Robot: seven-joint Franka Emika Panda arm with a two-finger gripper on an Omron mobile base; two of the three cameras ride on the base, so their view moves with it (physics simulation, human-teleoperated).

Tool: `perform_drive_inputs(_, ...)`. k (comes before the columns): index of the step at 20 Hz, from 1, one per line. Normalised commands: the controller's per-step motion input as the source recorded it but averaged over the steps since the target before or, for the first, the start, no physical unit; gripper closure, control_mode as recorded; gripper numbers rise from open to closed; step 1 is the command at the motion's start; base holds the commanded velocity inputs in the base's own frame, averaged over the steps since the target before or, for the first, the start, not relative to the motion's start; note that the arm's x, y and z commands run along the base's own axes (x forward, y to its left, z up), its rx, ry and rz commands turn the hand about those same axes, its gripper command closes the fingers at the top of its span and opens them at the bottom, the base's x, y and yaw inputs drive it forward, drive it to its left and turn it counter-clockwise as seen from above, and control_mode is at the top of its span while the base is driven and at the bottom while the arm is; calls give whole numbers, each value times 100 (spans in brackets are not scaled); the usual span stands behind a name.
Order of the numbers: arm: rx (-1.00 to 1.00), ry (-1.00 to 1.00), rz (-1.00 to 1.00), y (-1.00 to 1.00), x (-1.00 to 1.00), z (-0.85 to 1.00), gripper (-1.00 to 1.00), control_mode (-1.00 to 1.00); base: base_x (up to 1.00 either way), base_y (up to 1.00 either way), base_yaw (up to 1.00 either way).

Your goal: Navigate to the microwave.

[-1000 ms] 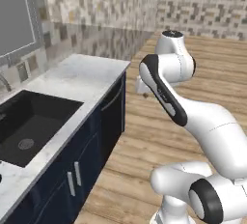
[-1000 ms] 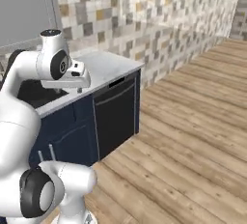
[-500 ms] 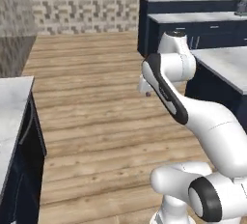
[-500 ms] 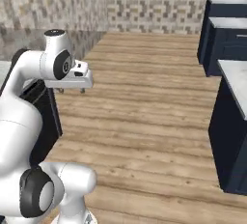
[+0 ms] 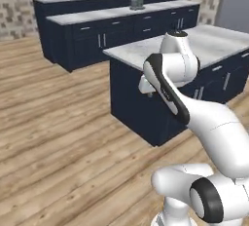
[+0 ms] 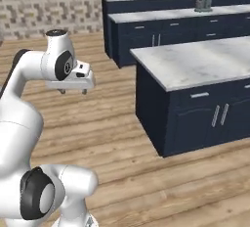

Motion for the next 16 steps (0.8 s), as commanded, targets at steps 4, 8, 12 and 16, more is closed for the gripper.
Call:
perform_drive_inputs(4, 0, 0, 0, 0, 0, 0, -100, 100, 14, -1, -74)
perform_drive_inputs(8, 0, 0, 0, 0, 0, 0, -100, 100, 15, -1, -80)
perform_drive_inputs(12, 0, 0, 0, 0, 0, 0, -100, 100, 11, 0, -88)
perform_drive_inputs(16, 0, 0, 0, 0, 0, 0, -100, 100, 23, 0, -85)
